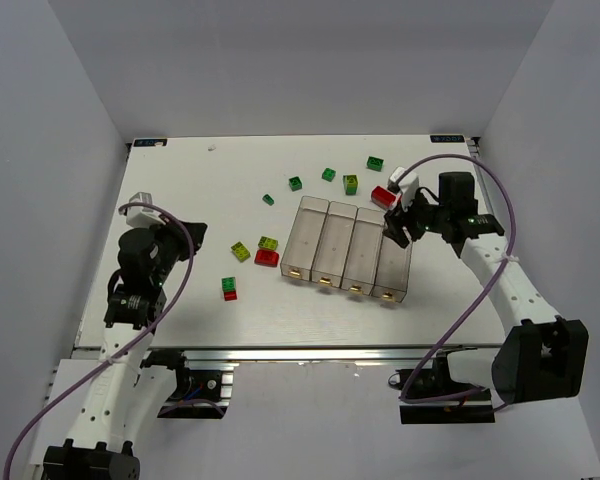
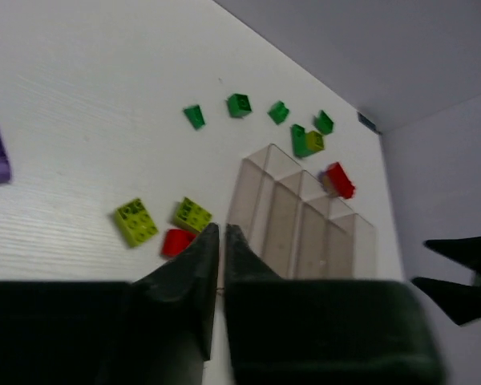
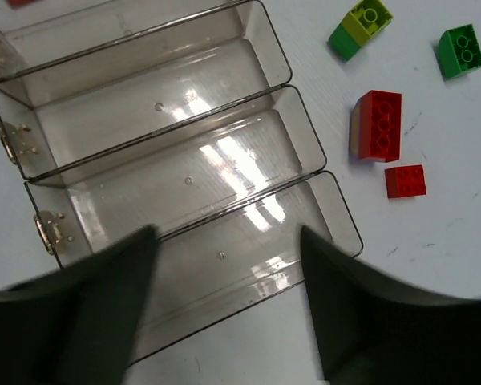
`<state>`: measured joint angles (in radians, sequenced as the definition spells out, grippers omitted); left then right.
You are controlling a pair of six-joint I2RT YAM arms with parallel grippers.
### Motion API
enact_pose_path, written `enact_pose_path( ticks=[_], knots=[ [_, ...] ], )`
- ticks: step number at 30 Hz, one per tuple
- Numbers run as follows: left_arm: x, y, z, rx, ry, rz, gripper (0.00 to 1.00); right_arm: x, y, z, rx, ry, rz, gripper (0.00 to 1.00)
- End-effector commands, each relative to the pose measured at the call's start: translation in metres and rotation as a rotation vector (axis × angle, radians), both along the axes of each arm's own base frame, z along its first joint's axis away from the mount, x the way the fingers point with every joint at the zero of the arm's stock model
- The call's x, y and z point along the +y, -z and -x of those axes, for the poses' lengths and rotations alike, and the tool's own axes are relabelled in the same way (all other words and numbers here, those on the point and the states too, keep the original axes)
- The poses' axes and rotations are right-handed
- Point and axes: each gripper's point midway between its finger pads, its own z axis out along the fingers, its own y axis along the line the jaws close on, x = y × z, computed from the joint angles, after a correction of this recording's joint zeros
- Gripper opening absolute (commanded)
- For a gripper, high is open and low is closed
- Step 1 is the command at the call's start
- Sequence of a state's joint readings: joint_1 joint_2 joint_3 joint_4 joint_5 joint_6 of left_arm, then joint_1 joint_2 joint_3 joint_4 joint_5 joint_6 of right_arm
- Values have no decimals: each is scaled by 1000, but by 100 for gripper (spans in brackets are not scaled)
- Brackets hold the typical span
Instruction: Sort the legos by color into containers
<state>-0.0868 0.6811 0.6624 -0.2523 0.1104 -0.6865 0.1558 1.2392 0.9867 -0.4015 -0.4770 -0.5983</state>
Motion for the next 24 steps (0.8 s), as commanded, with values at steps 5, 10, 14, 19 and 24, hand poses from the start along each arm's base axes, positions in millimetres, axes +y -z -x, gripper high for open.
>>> enact_pose_path(
  ticks=[5,10,14,19,24],
  knots=[
    [-22,-4,-3,-44,107,84,38,-8,-40,-73,-40,120,4,22],
    [-28,4,-4,-22,138,106,78,-15,-9,-105,142,173,59,86],
    [-29,5,-3,-15,138,119,81,-14,7,-132,156,181,71,86],
    [-31,10,1,5,142,132,82,-8,31,-164,251,175,88,82],
    [-29,18,5,30,126,144,82,-9,63,-182,240,104,146,79]
  ],
)
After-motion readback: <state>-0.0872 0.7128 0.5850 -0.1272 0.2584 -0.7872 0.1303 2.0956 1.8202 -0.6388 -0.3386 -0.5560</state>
